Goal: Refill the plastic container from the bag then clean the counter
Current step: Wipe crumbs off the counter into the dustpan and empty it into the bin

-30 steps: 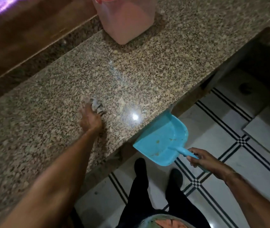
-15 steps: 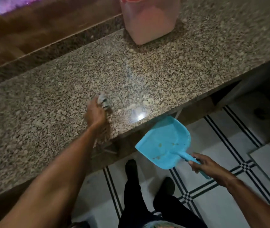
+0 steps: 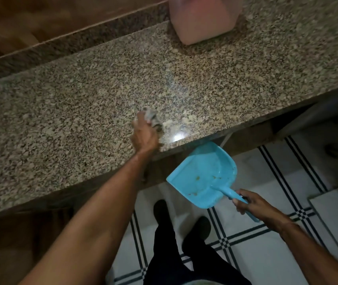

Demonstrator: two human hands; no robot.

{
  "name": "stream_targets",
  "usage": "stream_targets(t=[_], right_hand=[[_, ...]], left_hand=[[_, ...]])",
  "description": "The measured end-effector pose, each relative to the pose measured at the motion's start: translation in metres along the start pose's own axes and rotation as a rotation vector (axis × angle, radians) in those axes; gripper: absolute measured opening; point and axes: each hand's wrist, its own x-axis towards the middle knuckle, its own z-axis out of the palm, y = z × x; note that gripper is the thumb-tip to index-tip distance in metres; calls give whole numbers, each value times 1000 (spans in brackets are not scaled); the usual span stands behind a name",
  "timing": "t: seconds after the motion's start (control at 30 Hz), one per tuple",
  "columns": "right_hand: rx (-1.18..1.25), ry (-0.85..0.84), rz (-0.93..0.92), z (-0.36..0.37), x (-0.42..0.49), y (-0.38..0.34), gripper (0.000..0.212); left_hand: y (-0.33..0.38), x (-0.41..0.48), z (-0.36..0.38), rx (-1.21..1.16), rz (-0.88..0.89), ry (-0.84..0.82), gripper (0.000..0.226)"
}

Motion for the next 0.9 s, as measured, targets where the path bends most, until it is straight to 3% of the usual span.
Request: stream_targets(t=[0.17,0.27,0.57,0.7,0.77,0.9], right_hand=[[35,12,-13,1,-1,1,28],[50,27,-6,4,1,1,19],[46,27,0,10,9,3,24],[81,41,6,10,7,9,23],[106,48,-1,6,5,11,19],[120,50,-15,0,4,12,19]], left_hand=[[-78,4,-48,254,-211,108,42],[-78,-9,-35,370,-140,55,39],[46,-27,46,143,30,-103,31],[52,-27,45,-170,-8,-230,19],[31,-19,30,-280,-50,-208,16],[-12,13,-16,-146,-96,-12,22]])
